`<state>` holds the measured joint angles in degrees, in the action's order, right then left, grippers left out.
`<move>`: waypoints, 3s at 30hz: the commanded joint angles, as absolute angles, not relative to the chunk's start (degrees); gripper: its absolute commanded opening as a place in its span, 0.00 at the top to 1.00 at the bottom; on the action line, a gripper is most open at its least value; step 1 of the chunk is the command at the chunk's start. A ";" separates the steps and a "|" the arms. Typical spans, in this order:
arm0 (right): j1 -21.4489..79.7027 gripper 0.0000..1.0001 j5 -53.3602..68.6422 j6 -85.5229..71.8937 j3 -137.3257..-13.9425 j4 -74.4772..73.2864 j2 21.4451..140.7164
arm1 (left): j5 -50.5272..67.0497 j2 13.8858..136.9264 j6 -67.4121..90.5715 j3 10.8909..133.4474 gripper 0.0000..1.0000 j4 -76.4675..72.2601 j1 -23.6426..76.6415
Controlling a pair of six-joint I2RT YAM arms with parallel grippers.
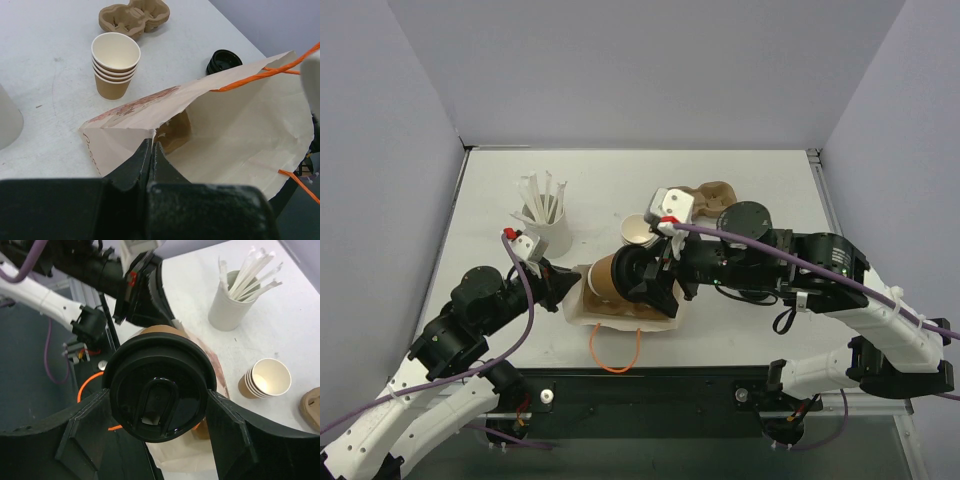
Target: Pack the takeout coffee
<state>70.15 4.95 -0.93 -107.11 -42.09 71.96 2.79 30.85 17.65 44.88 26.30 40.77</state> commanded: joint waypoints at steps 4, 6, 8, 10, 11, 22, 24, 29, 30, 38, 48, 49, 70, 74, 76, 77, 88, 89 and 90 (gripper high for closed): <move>76.10 0.52 0.19 9.82 -103.10 -45.79 72.60 | 1.67 28.65 18.37 47.02 1.00 22.50 40.61; 77.16 0.52 -3.94 11.94 -100.03 -45.44 72.60 | 2.46 28.56 17.67 46.76 1.00 22.50 40.52; 78.74 0.53 -6.23 15.11 -97.92 -45.00 73.03 | 3.16 28.21 17.32 46.50 1.00 22.50 40.61; 79.80 0.53 -8.60 17.22 -94.49 -43.95 73.74 | 5.35 27.08 16.27 45.01 1.00 21.45 40.60; 80.59 0.53 -9.57 18.62 -93.61 -43.34 74.44 | 5.80 26.81 16.09 44.48 1.00 20.66 40.61; 82.18 0.54 -20.12 27.07 -81.48 -30.59 79.62 | 13.35 24.61 11.08 40.44 1.00 16.27 40.61; 81.65 0.54 -20.39 27.68 -81.39 -29.97 81.12 | 13.97 24.78 9.07 39.91 1.00 15.47 40.61; 79.90 0.55 -18.72 27.33 -78.67 -28.31 80.78 | 13.45 24.87 5.36 38.24 1.00 13.10 40.61; 79.46 0.55 -18.46 27.25 -78.40 -27.52 80.42 | 12.49 24.70 4.49 38.15 1.00 12.66 40.61; 76.11 0.55 -16.44 28.65 -69.11 -21.64 77.79 | 11.16 23.21 5.26 36.04 1.00 9.58 40.52; 76.29 0.57 -18.90 23.91 -66.53 -17.23 77.17 | 2.55 18.46 19.67 40.69 0.57 29.68 40.52; 76.38 0.57 -18.98 23.47 -66.71 -17.14 77.25 | 2.72 17.85 20.73 41.22 0.56 31.10 40.52; 76.38 0.58 -20.91 23.38 -60.74 -16.44 74.53 | 2.90 19.51 24.96 39.12 0.95 33.14 40.52; 74.45 0.58 -20.57 25.74 -58.54 -15.21 72.86 | 5.62 20.13 21.72 36.65 1.00 26.65 40.61; 72.69 0.58 -20.48 28.82 -58.18 -13.63 72.77 | 5.71 20.48 20.40 35.78 1.00 22.43 40.61; 72.08 0.58 -19.52 29.61 -58.44 -13.54 72.86 | 5.97 20.91 20.22 35.51 1.00 21.19 40.61; 70.75 0.58 -17.23 33.75 -55.37 -8.70 76.02 | 8.08 16.27 24.16 29.01 1.00 16.17 40.61; 70.84 0.58 -17.05 33.84 -55.55 -8.88 76.46 | 8.17 15.56 24.69 28.57 1.00 16.35 40.61; 70.84 0.58 -17.14 33.84 -55.98 -8.88 77.07 | 8.09 15.12 25.13 28.04 1.00 16.52 40.52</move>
<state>70.59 -17.08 32.32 -55.72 -11.16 75.61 6.68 17.72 22.74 29.32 20.73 40.77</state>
